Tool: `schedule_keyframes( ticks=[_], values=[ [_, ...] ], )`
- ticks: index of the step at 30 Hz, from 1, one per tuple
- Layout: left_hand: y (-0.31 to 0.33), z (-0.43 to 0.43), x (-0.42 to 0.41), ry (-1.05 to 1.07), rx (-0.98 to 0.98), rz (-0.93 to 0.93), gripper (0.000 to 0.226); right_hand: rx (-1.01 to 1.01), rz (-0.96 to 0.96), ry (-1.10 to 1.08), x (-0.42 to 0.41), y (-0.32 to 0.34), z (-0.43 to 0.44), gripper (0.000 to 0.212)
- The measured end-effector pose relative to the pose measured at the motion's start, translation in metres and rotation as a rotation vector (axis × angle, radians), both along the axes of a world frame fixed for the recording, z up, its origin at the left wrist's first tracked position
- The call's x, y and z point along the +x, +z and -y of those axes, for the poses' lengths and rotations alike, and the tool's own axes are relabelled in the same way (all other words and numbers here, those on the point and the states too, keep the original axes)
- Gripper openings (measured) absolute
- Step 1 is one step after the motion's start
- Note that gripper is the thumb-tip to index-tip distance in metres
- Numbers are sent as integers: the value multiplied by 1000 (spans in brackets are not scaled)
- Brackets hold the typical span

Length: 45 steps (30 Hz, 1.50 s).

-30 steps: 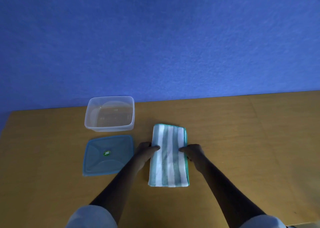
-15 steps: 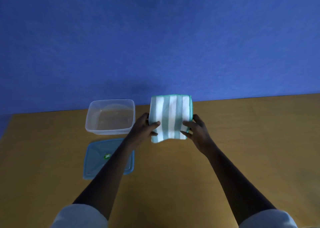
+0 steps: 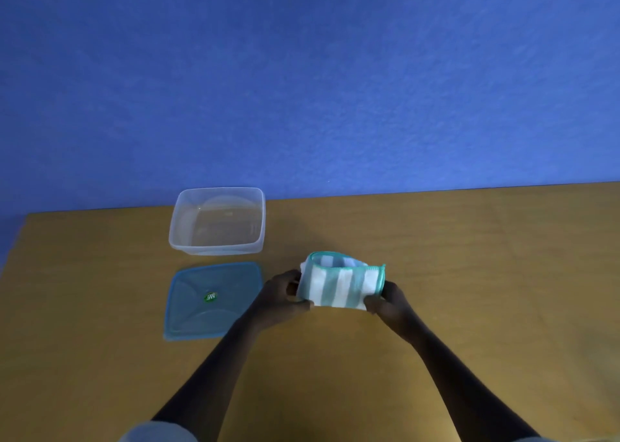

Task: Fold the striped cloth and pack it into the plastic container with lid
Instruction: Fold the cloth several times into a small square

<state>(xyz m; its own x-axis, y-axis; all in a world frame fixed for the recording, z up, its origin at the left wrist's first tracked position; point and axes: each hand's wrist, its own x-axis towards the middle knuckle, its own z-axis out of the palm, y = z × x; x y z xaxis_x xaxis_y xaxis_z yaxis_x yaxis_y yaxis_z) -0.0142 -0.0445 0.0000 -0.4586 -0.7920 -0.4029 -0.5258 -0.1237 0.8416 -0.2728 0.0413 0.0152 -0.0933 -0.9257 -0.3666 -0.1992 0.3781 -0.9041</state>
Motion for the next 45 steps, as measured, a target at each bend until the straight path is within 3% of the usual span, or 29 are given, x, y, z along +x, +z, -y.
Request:
schedule_keyframes(
  ticks=[5,9,13,18,21,23,29,37,45],
  values=[
    [-7,-8,3,0,58,18,50,17,108,49,-2,-4,-9,40],
    [-3,-9,-3,31,80,40,49,71,246,-38,2,1,-2,36],
    [-3,-12,-7,66,72,88,57,105,263,-152,3,-3,-2,31],
    [-7,-18,-11,201,-14,187,62,194,-1,-185,8,-19,-2,31],
    [-6,-21,-20,238,-61,204,60,155,-262,-118,12,-25,0,32],
    [-5,-21,-27,237,-67,226,53,88,-331,-65,14,-26,1,36],
    [-12,-21,-30,205,-94,311,39,69,-341,24,16,-27,2,38],
    [-16,-20,-26,217,-62,256,37,92,-322,87,14,-30,5,55],
    [-18,-19,-25,315,-94,217,37,187,-307,-72,16,-32,8,29]
  ],
)
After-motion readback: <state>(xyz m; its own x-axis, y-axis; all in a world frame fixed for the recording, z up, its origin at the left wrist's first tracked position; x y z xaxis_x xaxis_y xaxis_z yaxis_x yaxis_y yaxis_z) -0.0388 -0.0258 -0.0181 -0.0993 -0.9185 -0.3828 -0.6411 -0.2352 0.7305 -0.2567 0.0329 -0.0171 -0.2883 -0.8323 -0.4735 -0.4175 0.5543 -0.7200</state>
